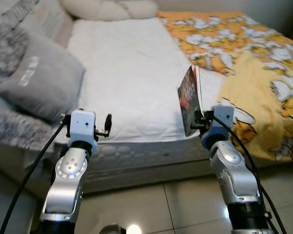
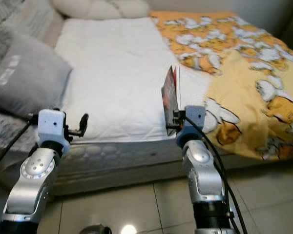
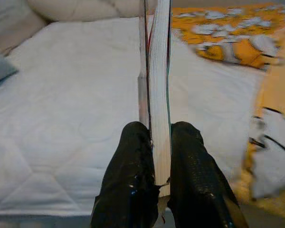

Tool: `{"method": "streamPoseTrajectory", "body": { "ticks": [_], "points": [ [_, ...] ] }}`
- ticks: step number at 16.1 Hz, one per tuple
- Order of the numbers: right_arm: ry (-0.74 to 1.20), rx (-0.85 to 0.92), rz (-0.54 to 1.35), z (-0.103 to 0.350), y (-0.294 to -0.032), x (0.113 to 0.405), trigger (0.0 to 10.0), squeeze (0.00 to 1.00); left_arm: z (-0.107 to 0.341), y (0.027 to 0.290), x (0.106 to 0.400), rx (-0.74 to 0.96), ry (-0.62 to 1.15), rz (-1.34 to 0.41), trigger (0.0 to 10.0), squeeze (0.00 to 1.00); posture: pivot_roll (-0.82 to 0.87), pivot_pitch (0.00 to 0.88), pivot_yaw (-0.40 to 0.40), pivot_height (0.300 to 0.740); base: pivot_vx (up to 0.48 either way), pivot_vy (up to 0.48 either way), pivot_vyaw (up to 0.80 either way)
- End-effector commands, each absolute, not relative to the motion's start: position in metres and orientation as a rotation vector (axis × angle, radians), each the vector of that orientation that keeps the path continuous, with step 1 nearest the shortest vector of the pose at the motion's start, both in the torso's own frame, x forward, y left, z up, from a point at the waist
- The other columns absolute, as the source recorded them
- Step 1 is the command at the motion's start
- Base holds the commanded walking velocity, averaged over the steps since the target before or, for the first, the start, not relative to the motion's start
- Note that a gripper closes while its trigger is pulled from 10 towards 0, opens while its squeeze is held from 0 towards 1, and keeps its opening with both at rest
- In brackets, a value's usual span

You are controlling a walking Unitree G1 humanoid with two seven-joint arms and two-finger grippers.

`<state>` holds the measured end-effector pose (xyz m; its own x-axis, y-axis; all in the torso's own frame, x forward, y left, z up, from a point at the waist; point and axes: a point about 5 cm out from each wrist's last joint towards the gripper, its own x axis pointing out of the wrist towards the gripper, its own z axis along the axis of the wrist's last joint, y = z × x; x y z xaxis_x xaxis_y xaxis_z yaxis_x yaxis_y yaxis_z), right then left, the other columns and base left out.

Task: Clean up the room

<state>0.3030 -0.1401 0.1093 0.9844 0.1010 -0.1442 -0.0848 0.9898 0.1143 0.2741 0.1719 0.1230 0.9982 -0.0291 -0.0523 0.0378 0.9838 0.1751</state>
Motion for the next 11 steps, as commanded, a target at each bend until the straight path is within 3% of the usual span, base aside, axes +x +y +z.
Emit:
{"method": "streamPoseTrajectory", "body": {
  "ticks": [1, 2, 7, 10, 11],
  "points": [
    [0.063, 0.110, 0.149, 0.128, -0.129, 0.309, 10.0, 0.00, 0.123, 0.175, 0.275, 0.175, 0.053, -0.024, 10.0, 0.40, 0.05, 0.000, -0.015, 0.740, 0.352, 0.000, 0.80],
    [0.063, 0.118, 0.153, 0.128, -0.128, 0.310, 10.0, 0.00, 0.123, 0.175, 0.275, 0.175, 0.053, -0.024, 10.0, 0.40, 0.05, 0.000, -0.014, 0.740, 0.356, 0.000, 0.80],
    [0.065, 0.124, 0.222, 0.128, -0.119, 0.311, 10.0, 0.00, 0.121, 0.179, 0.271, 0.183, 0.064, -0.025, 10.0, 0.40, 0.06, 0.000, -0.012, 0.740, 0.353, 0.000, 0.00],
    [0.066, 0.120, 0.225, 0.127, -0.117, 0.311, 10.0, 0.00, 0.121, 0.180, 0.270, 0.185, 0.068, -0.026, 10.0, 0.40, 0.06, 0.000, -0.012, 0.740, 0.356, 0.000, 0.80],
    [0.069, 0.135, 0.222, 0.126, -0.117, 0.311, 10.0, 0.00, 0.121, 0.180, 0.270, 0.185, 0.068, -0.027, 10.0, 0.40, 0.06, 0.000, -0.013, 0.740, 0.352, 0.000, 0.00]
  ]
}}
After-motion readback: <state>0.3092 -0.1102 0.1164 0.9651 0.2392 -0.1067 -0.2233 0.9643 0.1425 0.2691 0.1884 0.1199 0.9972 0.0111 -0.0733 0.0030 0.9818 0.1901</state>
